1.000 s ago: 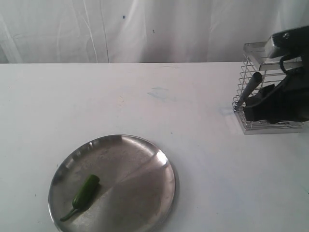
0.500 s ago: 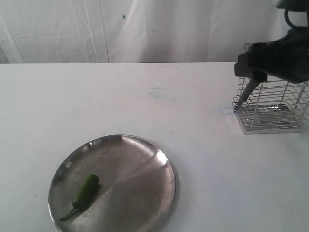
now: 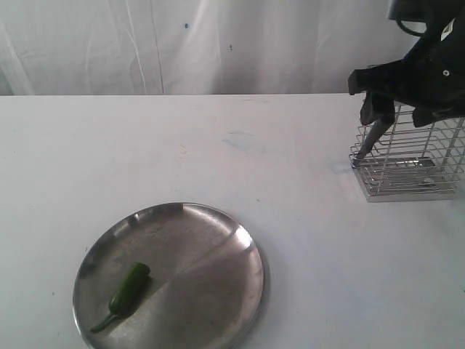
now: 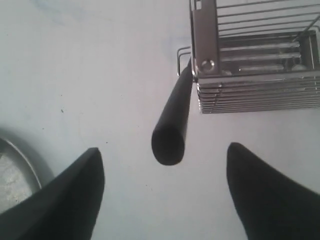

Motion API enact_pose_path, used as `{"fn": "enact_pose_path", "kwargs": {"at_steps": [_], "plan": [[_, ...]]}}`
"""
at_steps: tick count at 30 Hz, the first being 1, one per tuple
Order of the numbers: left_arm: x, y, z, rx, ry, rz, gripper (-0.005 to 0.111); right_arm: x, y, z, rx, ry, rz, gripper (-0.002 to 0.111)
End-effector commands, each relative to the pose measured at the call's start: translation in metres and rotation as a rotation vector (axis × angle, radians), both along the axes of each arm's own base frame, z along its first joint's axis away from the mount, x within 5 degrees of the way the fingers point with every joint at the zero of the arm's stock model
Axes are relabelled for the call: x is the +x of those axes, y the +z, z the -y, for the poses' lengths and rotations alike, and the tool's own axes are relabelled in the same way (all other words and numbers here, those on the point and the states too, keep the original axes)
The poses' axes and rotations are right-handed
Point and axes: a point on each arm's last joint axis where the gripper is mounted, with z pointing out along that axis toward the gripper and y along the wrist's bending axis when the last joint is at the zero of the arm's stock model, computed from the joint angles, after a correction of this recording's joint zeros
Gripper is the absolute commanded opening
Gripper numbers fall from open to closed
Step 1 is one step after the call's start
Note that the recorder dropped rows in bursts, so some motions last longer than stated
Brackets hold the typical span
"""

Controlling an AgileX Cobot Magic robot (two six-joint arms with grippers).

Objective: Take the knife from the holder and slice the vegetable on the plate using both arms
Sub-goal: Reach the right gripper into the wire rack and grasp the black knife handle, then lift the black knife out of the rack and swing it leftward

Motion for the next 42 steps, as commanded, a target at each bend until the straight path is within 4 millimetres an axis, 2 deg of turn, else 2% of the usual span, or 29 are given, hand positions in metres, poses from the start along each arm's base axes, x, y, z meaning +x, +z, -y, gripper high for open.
{"fn": "enact_pose_path", "kwargs": {"at_steps": [1,11,16,21,34,38,42], "plan": [[0.0,-0.001,0.001,-0.015,-0.005,0.001,0.0,0.01,-0.013,-0.002,-0.008,0.017,-0.025,0.064],[0.0,-0.001,0.001,-0.015,-0.005,0.001,0.0,0.029,-0.033,-0.005,-0.02,0.015,-0.006,0.063],[0.0,-0.001,0.001,-0.015,-0.005,0.001,0.0,0.036,-0.044,-0.006,-0.007,-0.012,-0.019,0.059],[0.0,-0.001,0.001,-0.015,-0.005,0.001,0.0,0.041,-0.043,-0.006,0.018,-0.065,0.026,0.047],[0.0,-0.001,0.001,-0.015,-0.005,0.001,0.0,0.04,-0.044,-0.002,-0.04,-0.054,0.016,0.001],[0.0,-0.001,0.001,-0.015,-0.005,0.001,0.0,0.038,-0.043,-0.001,-0.043,-0.055,0.005,0.0],[0.0,-0.001,0.001,-0.015,-0.005,0.001,0.0,0.035,-0.033,0.0,-0.035,-0.055,0.038,0.0]]}}
